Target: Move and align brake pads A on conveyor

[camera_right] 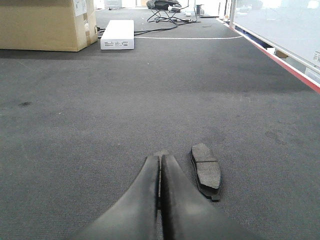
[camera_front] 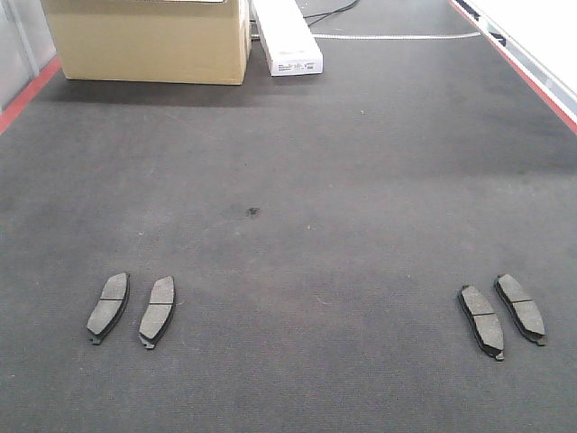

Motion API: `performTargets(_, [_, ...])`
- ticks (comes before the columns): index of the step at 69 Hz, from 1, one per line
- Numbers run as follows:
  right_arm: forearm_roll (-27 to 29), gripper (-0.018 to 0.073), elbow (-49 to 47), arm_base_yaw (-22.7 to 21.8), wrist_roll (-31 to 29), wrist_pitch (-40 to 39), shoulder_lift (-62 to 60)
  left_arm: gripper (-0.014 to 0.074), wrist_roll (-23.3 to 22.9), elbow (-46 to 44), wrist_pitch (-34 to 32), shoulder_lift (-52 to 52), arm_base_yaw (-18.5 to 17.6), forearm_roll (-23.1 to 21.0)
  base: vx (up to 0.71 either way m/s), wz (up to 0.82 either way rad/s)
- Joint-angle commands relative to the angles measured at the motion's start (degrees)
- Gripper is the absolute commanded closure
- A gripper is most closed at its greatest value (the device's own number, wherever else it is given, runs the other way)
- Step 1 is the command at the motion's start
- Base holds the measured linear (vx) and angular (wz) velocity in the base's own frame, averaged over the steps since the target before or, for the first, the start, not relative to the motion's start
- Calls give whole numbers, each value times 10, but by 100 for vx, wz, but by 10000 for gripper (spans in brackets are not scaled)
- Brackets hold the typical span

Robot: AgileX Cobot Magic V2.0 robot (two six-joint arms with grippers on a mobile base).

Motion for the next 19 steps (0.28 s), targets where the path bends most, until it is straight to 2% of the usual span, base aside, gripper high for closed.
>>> performTargets(1, [-4, 571, 7, -4, -6, -40, -7, 603, -2, 10, -47, -8, -3, -1, 0, 0])
performTargets(19, [-4, 571, 7, -1, -6, -42, -7, 603, -2, 10, -47, -8, -3, -1, 0, 0])
